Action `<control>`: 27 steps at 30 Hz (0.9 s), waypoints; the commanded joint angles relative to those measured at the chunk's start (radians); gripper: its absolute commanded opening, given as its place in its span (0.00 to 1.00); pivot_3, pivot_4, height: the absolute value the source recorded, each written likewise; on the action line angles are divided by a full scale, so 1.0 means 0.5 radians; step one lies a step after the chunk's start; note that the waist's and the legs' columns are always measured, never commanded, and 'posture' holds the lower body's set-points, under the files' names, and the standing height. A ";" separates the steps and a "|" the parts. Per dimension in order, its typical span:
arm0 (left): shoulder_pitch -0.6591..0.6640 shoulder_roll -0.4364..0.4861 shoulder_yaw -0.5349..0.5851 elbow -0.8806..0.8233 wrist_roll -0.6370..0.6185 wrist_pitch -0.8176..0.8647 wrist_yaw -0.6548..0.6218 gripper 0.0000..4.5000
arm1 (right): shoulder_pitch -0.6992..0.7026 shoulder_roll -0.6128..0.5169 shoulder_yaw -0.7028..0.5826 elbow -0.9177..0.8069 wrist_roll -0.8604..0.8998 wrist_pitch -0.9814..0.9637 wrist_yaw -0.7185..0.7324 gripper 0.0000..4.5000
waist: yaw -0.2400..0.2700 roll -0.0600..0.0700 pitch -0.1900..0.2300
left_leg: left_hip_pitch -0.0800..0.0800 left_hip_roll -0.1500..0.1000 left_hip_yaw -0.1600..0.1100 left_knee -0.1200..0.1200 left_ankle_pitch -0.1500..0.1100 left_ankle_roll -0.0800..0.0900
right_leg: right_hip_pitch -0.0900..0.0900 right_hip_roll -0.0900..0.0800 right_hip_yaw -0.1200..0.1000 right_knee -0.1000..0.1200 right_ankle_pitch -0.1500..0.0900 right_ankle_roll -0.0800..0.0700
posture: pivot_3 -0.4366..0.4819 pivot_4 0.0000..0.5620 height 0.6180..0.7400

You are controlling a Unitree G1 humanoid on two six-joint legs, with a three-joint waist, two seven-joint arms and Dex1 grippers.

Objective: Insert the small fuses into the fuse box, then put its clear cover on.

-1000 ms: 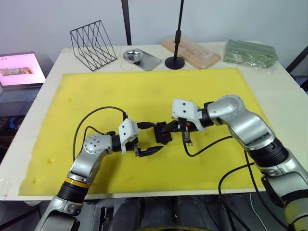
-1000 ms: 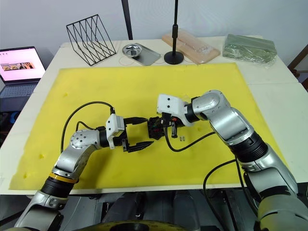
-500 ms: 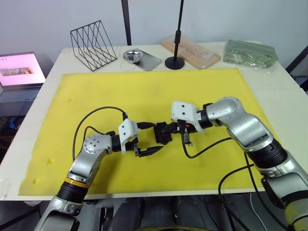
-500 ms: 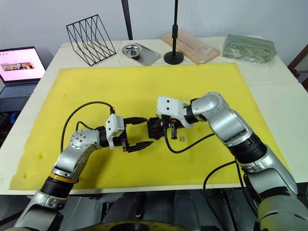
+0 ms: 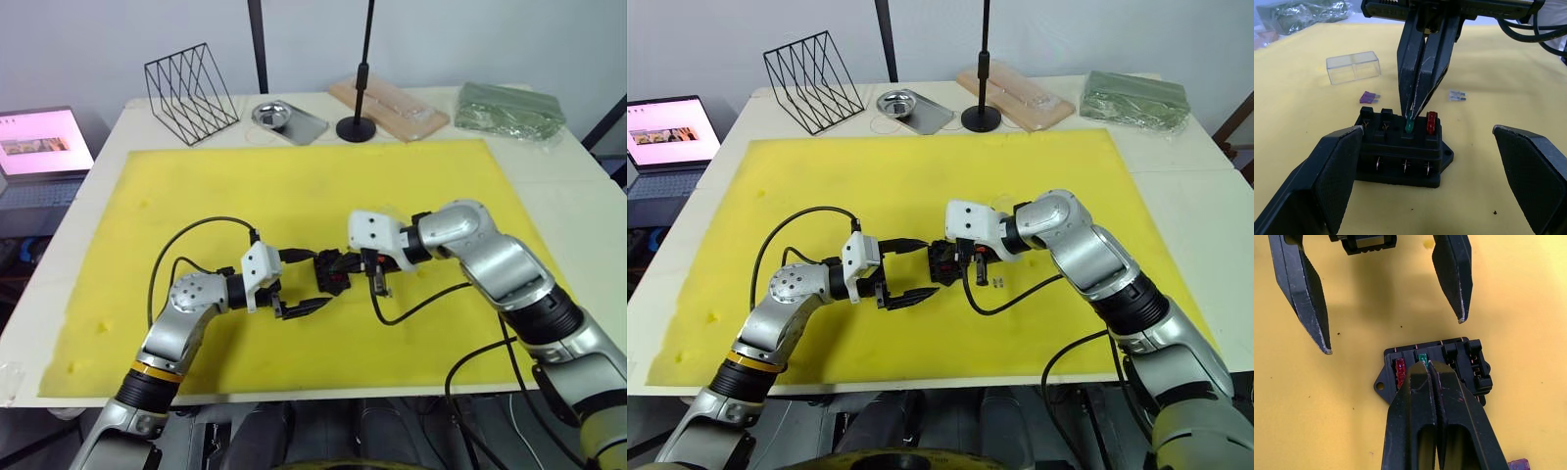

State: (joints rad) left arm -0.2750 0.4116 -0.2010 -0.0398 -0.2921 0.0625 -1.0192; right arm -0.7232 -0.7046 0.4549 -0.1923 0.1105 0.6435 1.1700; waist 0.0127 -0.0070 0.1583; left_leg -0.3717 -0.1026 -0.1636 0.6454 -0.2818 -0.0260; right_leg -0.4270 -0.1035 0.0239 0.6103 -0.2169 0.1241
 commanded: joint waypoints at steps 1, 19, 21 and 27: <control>0.029 0.010 -0.003 -0.082 0.007 -0.001 0.018 1.00 | 0.066 -0.030 0.105 0.084 -0.091 0.017 0.015 0.00 | 0.000 0.000 -0.001 | 0.000 0.000 0.000 0.000 0.000 0.000 | 0.000 0.000 0.000 0.000 0.000 0.000 | 0.48 0.27 1.00; -0.020 0.092 0.113 -0.048 -0.066 0.001 -0.033 1.00 | 0.111 0.029 -0.368 -0.160 0.250 0.109 -0.077 0.00 | 0.000 0.001 -0.004 | -0.001 0.000 -0.001 0.000 0.000 0.000 | -0.001 0.000 0.000 0.000 0.000 0.000 | 0.48 0.27 1.00; -0.028 0.115 0.136 -0.067 -0.085 0.008 -0.049 1.00 | 0.104 0.022 -0.421 -0.217 0.301 0.159 -0.096 0.00 | -0.001 0.001 -0.003 | -0.003 0.000 -0.001 0.000 0.000 0.000 | -0.004 0.000 0.000 0.001 0.000 0.000 | 0.48 0.27 1.00; -0.042 0.301 0.278 -0.164 -0.192 0.112 -0.128 1.00 | 0.168 -0.072 -0.663 -0.337 0.429 0.185 -0.143 0.00 | -0.001 0.001 -0.003 | -0.004 0.000 -0.001 0.000 0.000 0.000 | -0.004 0.000 0.000 0.000 0.000 0.000 | 0.48 0.27 1.00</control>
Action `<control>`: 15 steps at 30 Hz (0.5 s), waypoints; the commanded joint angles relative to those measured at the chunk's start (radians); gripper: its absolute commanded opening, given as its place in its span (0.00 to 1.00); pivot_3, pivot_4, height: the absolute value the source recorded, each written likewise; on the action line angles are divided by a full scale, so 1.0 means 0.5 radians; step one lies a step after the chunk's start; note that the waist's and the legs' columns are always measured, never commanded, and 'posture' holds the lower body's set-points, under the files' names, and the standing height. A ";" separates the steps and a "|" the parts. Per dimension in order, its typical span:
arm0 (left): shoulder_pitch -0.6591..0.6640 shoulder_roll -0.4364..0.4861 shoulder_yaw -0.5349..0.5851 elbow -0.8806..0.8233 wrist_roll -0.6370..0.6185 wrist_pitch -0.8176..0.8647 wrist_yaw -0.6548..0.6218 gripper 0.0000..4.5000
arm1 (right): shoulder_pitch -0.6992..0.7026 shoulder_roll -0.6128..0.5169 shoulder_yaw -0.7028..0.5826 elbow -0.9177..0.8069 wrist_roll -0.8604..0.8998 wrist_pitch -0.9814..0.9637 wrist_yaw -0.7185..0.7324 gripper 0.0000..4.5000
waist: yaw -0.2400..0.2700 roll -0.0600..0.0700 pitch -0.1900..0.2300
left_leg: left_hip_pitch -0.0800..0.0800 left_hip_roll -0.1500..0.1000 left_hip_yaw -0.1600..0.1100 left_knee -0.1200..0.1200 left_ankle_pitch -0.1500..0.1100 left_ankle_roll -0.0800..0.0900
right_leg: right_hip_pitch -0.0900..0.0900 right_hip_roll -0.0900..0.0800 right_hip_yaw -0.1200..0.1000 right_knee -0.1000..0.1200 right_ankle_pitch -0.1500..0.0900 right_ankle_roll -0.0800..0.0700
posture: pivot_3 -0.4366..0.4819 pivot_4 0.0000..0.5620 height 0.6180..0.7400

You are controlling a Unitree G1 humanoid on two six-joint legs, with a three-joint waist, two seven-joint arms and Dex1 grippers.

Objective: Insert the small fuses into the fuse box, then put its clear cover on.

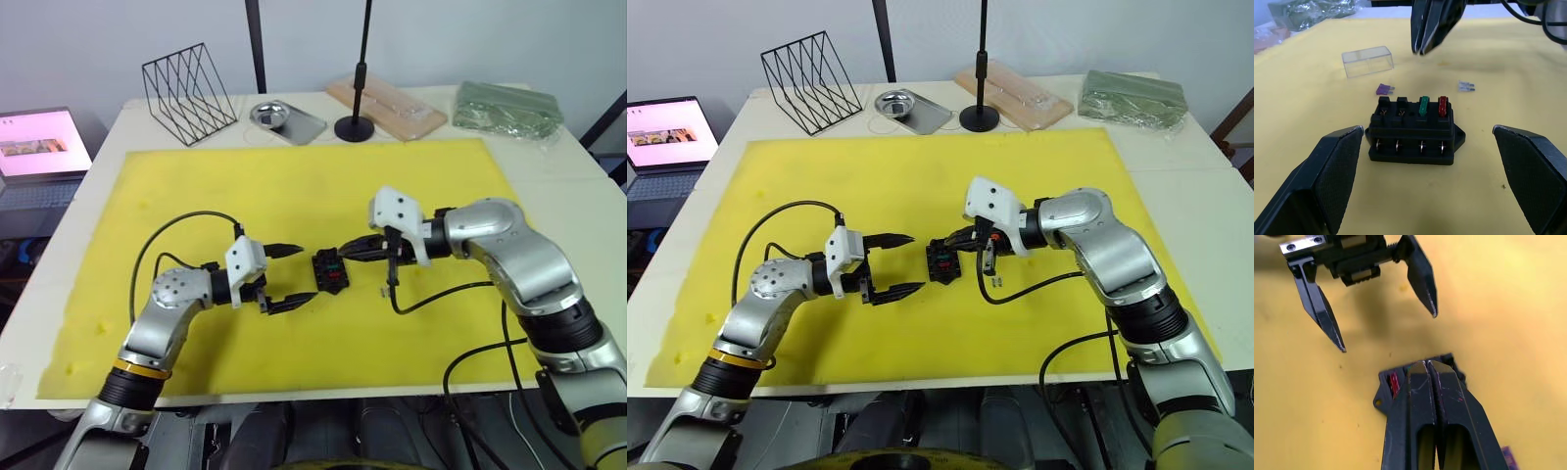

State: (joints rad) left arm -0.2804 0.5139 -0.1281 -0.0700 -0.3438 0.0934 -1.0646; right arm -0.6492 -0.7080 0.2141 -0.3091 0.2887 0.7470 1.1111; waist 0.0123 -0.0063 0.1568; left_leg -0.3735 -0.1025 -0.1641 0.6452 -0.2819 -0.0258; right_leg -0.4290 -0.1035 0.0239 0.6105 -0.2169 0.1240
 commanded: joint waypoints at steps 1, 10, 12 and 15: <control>-0.033 0.158 0.171 -0.115 -0.111 0.082 -0.061 1.00 | 0.055 -0.095 -0.243 -0.110 0.090 -0.042 -0.034 0.00 | 0.002 0.000 0.000 | 0.000 0.000 0.000 0.000 0.000 0.000 | 0.000 0.000 0.000 0.000 0.000 0.000 | 0.48 0.27 1.00; 0.001 0.612 0.682 0.187 -0.156 0.144 -0.065 1.00 | 0.708 -0.377 -0.916 0.122 0.087 -0.510 -0.087 0.61 | -0.010 0.001 0.006 | 0.002 0.002 0.002 -0.002 -0.001 0.002 | 0.002 0.000 -0.001 0.000 -0.001 0.000 | 0.48 0.27 1.00; 0.048 0.652 0.749 0.274 -0.134 0.093 -0.066 1.00 | 0.789 -0.413 -1.002 0.175 0.093 -0.544 -0.087 0.75 | -0.017 0.002 0.006 | 0.002 0.002 0.003 -0.004 -0.001 0.002 | 0.000 0.001 0.000 0.000 -0.001 0.000 | 0.48 0.27 1.00; 0.136 0.701 0.830 0.443 -0.090 -0.034 -0.085 1.00 | 0.885 -0.465 -1.111 0.293 0.087 -0.602 -0.088 0.99 | -0.013 0.003 0.007 | 0.002 0.003 0.004 -0.005 -0.001 0.002 | -0.001 0.001 0.001 0.000 -0.001 0.000 | 0.48 0.27 1.00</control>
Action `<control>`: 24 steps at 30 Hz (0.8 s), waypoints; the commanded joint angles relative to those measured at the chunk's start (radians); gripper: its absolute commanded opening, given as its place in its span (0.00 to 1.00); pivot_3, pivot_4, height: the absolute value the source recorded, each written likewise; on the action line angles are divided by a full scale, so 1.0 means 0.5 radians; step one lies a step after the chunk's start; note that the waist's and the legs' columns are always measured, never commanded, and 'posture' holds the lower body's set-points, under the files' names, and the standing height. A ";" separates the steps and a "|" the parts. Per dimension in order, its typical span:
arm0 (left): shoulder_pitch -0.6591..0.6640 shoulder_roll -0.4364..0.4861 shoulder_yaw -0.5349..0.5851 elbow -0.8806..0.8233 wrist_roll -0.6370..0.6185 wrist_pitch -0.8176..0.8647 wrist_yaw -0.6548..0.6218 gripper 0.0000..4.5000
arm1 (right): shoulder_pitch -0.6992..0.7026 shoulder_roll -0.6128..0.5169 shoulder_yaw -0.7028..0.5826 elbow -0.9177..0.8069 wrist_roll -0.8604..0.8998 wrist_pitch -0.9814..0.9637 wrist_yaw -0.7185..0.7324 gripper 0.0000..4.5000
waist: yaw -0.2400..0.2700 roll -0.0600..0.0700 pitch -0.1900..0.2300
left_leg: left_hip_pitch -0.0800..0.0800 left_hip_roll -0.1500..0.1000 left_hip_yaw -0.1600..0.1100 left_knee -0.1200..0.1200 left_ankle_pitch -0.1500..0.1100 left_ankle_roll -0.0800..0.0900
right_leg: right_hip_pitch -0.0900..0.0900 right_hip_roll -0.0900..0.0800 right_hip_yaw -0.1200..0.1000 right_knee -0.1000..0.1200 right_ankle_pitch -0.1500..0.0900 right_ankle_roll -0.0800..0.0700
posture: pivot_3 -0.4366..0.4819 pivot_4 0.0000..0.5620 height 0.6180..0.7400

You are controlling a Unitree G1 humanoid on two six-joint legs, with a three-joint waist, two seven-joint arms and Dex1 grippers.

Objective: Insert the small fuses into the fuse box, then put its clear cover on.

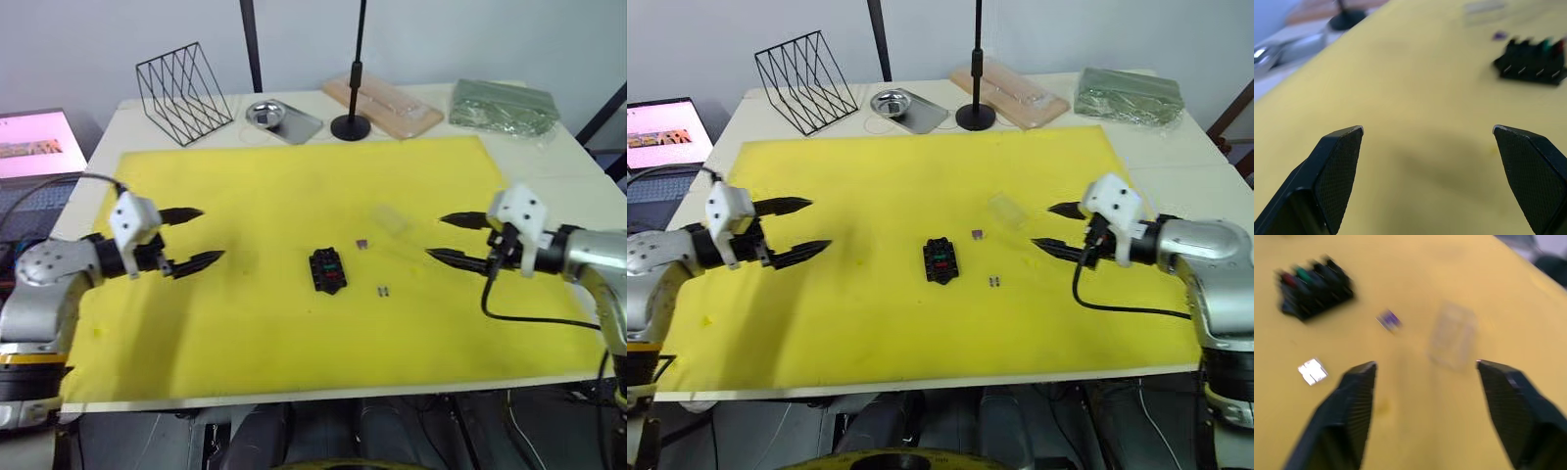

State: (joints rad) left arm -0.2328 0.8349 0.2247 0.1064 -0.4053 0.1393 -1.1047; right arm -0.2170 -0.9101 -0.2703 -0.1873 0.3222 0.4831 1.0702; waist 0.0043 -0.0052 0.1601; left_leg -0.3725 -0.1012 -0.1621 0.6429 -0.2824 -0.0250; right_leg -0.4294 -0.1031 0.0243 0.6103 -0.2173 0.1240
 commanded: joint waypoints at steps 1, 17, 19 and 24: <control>0.061 0.062 0.141 0.137 0.042 -0.162 0.000 1.00 | 0.034 -0.067 -0.162 0.085 0.024 -0.078 -0.018 0.99 | 0.006 0.000 0.000 | 0.000 0.000 0.000 0.000 0.000 0.000 | 0.000 0.000 0.000 0.000 0.000 0.000 | 0.48 0.27 1.00; 0.130 -0.050 0.142 0.062 -0.035 -0.169 0.060 1.00 | 0.089 -0.074 -0.172 0.127 0.090 0.010 -0.096 0.99 | 0.015 0.000 0.000 | 0.000 0.000 0.000 0.001 0.000 0.000 | 0.001 -0.001 0.000 0.000 0.000 0.000 | 0.48 0.27 1.00; 0.140 -0.051 0.134 0.026 -0.050 -0.146 0.051 1.00 | 0.092 -0.077 -0.173 0.112 0.111 0.047 -0.104 0.99 | 0.014 0.000 0.000 | 0.000 0.000 0.000 0.001 0.000 0.000 | 0.001 -0.001 0.000 0.000 0.000 0.000 | 0.48 0.27 1.00; 0.026 -0.089 0.075 -0.061 -0.069 -0.036 0.112 1.00 | 0.062 -0.065 -0.151 0.093 0.126 0.137 -0.174 0.99 | 0.020 -0.001 0.001 | -0.001 0.000 -0.001 0.002 0.000 0.000 | 0.002 -0.001 0.000 0.000 0.000 0.000 | 0.48 0.27 1.00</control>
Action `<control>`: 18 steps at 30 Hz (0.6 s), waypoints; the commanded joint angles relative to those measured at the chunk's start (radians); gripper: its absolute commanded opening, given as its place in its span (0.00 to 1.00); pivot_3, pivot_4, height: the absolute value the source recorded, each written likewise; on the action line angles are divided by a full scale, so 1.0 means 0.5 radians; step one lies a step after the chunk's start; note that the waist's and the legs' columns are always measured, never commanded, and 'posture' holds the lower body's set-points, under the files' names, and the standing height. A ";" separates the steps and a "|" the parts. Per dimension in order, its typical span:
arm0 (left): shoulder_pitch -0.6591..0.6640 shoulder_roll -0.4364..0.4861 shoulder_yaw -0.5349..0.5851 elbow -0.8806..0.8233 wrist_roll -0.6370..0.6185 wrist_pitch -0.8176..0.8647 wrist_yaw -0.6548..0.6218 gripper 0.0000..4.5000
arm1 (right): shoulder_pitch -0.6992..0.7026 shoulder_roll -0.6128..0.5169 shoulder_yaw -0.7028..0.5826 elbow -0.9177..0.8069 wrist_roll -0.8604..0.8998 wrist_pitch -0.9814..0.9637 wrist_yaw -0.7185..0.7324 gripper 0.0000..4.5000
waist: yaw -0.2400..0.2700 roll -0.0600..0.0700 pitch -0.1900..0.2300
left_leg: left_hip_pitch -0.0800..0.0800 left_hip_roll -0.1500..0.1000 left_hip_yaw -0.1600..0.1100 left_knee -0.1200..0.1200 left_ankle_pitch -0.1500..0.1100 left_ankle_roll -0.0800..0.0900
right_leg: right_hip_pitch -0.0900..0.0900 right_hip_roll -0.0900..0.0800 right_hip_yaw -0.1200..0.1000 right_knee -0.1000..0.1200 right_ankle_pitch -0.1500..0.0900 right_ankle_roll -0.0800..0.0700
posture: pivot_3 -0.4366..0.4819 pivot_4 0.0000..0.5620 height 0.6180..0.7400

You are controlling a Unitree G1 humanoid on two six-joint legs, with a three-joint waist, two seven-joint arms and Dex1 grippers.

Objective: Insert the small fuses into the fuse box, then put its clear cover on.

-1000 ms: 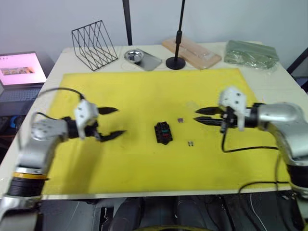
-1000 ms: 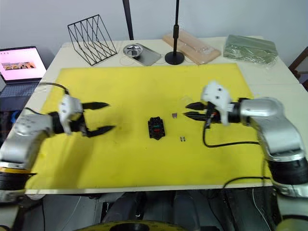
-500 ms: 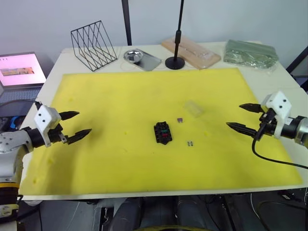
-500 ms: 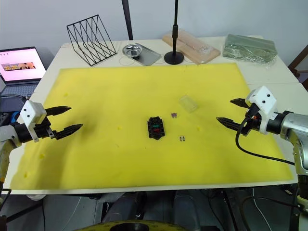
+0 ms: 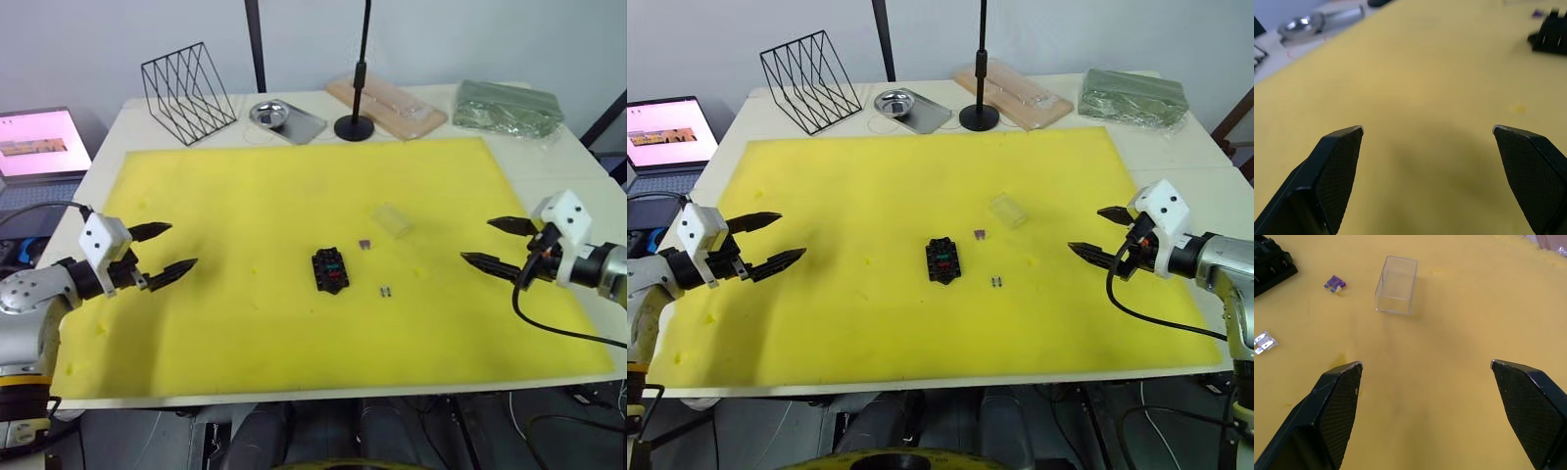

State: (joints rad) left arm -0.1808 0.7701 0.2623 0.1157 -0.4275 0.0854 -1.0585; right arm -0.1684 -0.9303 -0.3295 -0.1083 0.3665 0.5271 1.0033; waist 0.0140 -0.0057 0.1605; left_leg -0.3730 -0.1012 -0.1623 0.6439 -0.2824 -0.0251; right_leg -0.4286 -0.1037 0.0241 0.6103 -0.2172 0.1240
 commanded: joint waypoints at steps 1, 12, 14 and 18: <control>-0.105 0.046 -0.023 -0.116 -0.046 0.121 -0.006 1.00 | -0.051 -0.025 -0.030 -0.068 0.073 0.107 -0.039 0.99 | -0.001 0.000 0.000 | 0.000 0.000 0.000 0.000 0.000 0.000 | 0.000 0.000 0.000 0.000 0.000 0.000 | 0.48 0.27 1.00; -0.071 0.037 -0.234 -0.738 -0.310 0.248 -0.409 1.00 | -0.422 -0.151 0.101 -0.032 0.693 1.112 0.190 0.99 | -0.008 0.001 0.000 | 0.000 0.002 0.001 0.000 0.000 0.001 | 0.000 0.001 0.000 0.000 0.000 0.000 | 0.48 0.27 1.00; -0.033 0.014 -0.289 -0.808 -0.297 0.177 -0.483 1.00 | -0.504 -0.194 0.196 -0.026 0.813 1.317 0.279 0.99 | -0.007 0.002 0.001 | 0.000 0.002 0.003 0.000 -0.001 0.001 | 0.000 0.001 0.001 -0.001 0.000 -0.001 | 0.48 0.27 1.00; 0.020 -0.014 -0.370 -0.885 -0.278 0.068 -0.575 1.00 | -0.648 -0.200 0.347 0.025 0.957 1.552 0.372 0.99 | -0.004 0.002 0.001 | -0.001 0.003 0.005 0.001 -0.001 0.002 | 0.000 0.001 0.001 -0.002 0.000 -0.001 | 0.48 0.27 1.00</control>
State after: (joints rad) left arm -0.1751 0.7619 0.0818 -0.2876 -0.5631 0.1568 -1.3241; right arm -0.4675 -1.0077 -0.1657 -0.0954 0.8075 1.2662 1.1627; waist 0.0119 -0.0046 0.1610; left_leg -0.3732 -0.0999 -0.1592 0.6443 -0.2829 -0.0242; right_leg -0.4286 -0.1033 0.0245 0.6094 -0.2173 0.1236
